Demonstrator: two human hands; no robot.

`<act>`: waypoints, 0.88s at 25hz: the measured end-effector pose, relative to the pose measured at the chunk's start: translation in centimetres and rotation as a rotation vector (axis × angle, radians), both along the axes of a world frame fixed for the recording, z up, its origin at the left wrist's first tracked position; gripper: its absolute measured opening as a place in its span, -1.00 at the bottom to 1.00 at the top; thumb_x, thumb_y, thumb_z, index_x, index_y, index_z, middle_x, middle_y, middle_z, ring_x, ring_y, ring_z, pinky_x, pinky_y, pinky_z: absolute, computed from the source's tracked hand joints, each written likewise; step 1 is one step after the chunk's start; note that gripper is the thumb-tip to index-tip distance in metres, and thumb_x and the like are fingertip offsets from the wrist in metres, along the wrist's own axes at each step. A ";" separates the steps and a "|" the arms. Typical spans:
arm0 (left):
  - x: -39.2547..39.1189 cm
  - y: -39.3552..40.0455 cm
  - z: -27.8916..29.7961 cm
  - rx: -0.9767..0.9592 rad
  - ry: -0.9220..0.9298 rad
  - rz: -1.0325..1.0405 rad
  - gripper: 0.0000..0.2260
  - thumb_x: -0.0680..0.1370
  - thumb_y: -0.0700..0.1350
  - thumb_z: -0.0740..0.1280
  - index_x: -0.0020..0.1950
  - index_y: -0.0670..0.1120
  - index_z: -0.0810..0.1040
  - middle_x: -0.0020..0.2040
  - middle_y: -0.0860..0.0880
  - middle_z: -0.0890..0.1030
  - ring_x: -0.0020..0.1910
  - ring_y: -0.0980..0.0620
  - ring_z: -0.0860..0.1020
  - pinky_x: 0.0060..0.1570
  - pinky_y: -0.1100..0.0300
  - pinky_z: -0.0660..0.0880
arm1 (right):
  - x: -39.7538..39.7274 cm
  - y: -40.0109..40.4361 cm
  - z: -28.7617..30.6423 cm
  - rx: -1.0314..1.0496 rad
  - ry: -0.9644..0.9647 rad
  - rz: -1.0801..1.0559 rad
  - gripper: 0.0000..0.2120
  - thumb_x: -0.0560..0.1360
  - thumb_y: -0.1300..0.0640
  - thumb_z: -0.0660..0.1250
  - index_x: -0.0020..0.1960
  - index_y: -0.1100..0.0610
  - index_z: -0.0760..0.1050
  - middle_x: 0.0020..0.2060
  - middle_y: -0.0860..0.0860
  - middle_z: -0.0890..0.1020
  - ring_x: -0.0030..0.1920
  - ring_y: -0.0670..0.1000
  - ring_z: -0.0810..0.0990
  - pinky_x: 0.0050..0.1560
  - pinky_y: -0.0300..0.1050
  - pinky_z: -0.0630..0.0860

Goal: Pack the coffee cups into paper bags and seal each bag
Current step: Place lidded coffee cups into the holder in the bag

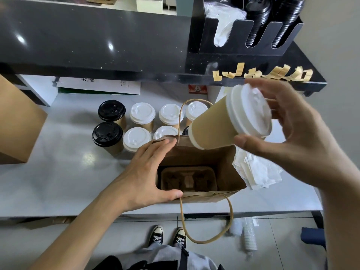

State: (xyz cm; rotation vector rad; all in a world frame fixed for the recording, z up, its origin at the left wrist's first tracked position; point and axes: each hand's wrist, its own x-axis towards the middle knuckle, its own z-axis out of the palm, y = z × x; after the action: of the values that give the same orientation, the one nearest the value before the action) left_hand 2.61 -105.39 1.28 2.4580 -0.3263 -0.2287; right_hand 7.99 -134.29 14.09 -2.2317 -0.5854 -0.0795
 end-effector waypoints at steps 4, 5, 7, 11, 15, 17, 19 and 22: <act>0.1 0.1 -0.3 -0.016 -0.002 0.025 0.10 0.23 0.43 0.45 0.61 0.33 -0.11 0.56 0.37 0.07 0.55 0.30 -0.02 0.49 0.18 0.09 | -0.3 1.8 -2.2 -0.087 0.094 0.125 -0.23 0.33 -0.19 0.54 0.47 -0.21 0.33 0.35 -0.18 0.48 0.35 -0.06 0.47 0.27 0.00 0.50; 0.1 0.1 -0.3 -0.025 -0.006 0.025 0.11 0.22 0.43 0.46 0.61 0.35 -0.13 0.53 0.43 0.06 0.52 0.37 -0.04 0.47 0.21 0.07 | -0.2 2.2 -2.9 -0.109 0.108 0.147 -0.24 0.32 -0.22 0.53 0.46 -0.24 0.32 0.34 -0.21 0.47 0.34 -0.10 0.47 0.24 -0.07 0.49; 0.1 0.1 -0.3 -0.026 -0.016 0.021 0.12 0.22 0.43 0.46 0.61 0.35 -0.14 0.43 0.57 -0.01 0.43 0.52 -0.11 0.41 0.28 0.04 | 0.0 3.2 -4.5 -0.164 0.144 0.188 -0.24 0.31 -0.27 0.53 0.44 -0.29 0.30 0.30 -0.28 0.44 0.30 -0.19 0.45 0.20 -0.17 0.48; -0.1 0.1 -0.2 -0.036 -0.011 0.020 0.14 0.22 0.42 0.48 0.61 0.34 -0.16 0.45 0.51 0.01 0.46 0.47 -0.10 0.43 0.25 0.06 | 0.8 5.2 -8.1 -0.277 0.198 0.320 -0.20 0.34 -0.22 0.60 0.47 -0.28 0.28 0.28 -0.19 0.36 0.28 -0.15 0.45 0.25 -0.21 0.46; -0.4 0.1 -0.3 -0.052 -0.025 0.017 0.13 0.24 0.40 0.48 0.61 0.33 -0.18 0.55 0.34 0.05 0.55 0.30 -0.04 0.45 0.24 0.05 | 1.6 6.6 -10.4 -0.408 0.201 0.401 -0.17 0.35 -0.16 0.60 0.51 -0.20 0.27 0.29 -0.12 0.35 0.23 -0.06 0.51 0.25 -0.11 0.51; -0.5 0.1 -0.3 -0.053 -0.034 0.017 0.13 0.26 0.38 0.50 0.63 0.30 -0.16 0.57 0.32 0.06 0.56 0.27 -0.03 0.45 0.27 0.04 | 1.7 7.2 -11.3 -0.462 0.174 0.423 -0.20 0.37 -0.11 0.59 0.50 -0.15 0.29 0.30 -0.09 0.36 0.20 -0.02 0.53 0.21 -0.07 0.52; -0.6 0.2 -0.4 -0.054 -0.043 0.019 0.13 0.27 0.35 0.52 0.64 0.27 -0.14 0.57 0.31 0.06 0.57 0.25 -0.02 0.45 0.32 0.02 | 1.7 7.8 -12.0 -0.478 0.175 0.433 -0.22 0.38 -0.08 0.58 0.50 -0.12 0.30 0.29 -0.05 0.38 0.20 0.01 0.53 0.19 -0.05 0.51; -0.7 0.2 -0.5 -0.053 -0.057 0.024 0.13 0.28 0.33 0.53 0.65 0.23 -0.11 0.58 0.30 0.07 0.57 0.25 -0.01 0.43 0.41 -0.04 | 1.7 8.3 -12.9 -0.511 0.172 0.443 -0.21 0.37 -0.03 0.58 0.52 -0.08 0.32 0.30 0.00 0.38 0.22 0.03 0.53 0.21 -0.08 0.48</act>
State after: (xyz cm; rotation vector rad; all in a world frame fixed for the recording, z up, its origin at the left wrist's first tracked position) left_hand 1.88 -105.14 0.76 2.4178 -0.3226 -0.1385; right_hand 9.70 -125.97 1.17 -2.4916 -1.0801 0.5376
